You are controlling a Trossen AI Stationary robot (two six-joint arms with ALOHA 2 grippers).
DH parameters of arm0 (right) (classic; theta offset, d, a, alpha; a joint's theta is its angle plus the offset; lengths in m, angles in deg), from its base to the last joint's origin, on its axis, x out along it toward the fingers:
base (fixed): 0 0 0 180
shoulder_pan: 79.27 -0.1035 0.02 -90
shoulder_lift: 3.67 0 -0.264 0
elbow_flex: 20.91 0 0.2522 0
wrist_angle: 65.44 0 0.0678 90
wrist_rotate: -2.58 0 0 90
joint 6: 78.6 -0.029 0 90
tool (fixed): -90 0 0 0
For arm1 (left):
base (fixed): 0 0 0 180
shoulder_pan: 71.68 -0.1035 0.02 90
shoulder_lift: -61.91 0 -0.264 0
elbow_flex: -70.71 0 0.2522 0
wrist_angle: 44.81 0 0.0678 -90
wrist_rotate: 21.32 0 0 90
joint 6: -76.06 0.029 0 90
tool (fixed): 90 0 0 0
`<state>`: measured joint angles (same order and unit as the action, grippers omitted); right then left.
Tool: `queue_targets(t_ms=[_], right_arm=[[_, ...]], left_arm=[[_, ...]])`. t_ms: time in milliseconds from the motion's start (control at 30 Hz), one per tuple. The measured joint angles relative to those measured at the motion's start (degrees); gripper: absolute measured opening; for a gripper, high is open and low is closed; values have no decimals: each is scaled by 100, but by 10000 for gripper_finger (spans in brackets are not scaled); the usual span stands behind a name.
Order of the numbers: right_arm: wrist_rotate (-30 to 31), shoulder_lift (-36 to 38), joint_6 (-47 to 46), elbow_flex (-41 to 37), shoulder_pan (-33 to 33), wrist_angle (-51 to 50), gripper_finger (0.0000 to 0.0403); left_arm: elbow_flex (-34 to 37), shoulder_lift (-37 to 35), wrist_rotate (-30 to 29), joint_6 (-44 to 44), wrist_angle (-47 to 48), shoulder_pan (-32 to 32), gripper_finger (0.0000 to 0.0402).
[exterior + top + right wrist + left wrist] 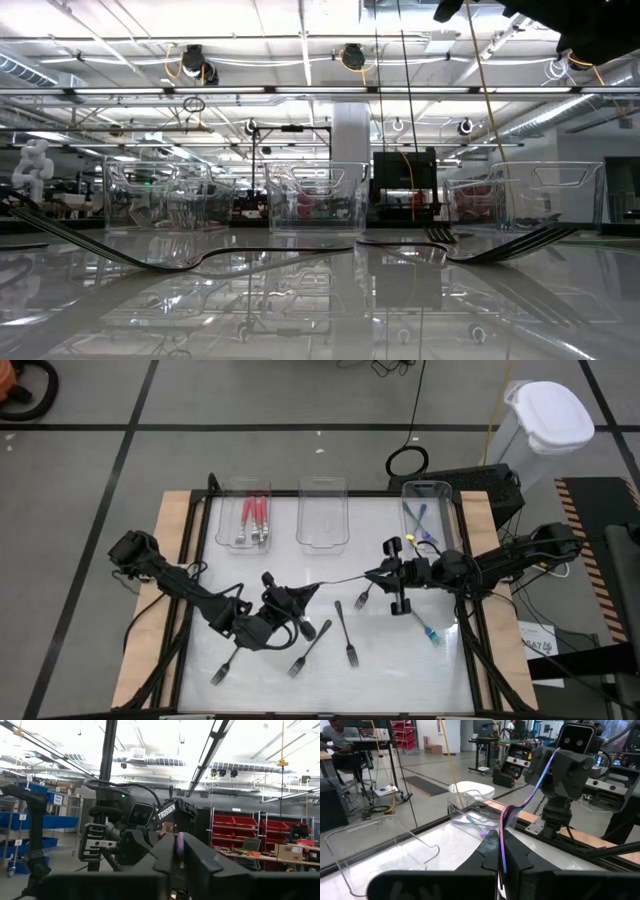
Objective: Sort silverware by color (type)
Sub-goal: Put the blue fork into the right transparent bin
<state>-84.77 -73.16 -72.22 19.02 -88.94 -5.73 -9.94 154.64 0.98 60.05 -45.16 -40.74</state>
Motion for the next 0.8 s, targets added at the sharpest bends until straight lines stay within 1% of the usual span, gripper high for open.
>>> queue_targets(t_ms=[67,233,300,367,500,633,733,800], right_arm=[[-4,0,-27,-2,-2,2,9],[-4,7,-117,-2,-2,2,8],[-4,7,-120,0,-4,2,5],[0,7,-142,0,-4,-2,5],[0,61,-162,-1,-4,-35,4],[9,183,-144,-1,-4,-63,3],[14,385,-116,1,56,-320,2],[20,573,-196,69,163,-778,2]], left_arm=[[0,0,-3,0,0,0,0],[0,-2,1,0,-17,0,4],[0,-2,5,0,-57,-11,17],[0,-2,4,28,-38,-11,38],[0,-4,106,-19,8,-5,102],[0,-7,220,-145,13,31,189],[0,-7,7,-98,11,79,252],[0,-7,-342,84,11,129,285]])
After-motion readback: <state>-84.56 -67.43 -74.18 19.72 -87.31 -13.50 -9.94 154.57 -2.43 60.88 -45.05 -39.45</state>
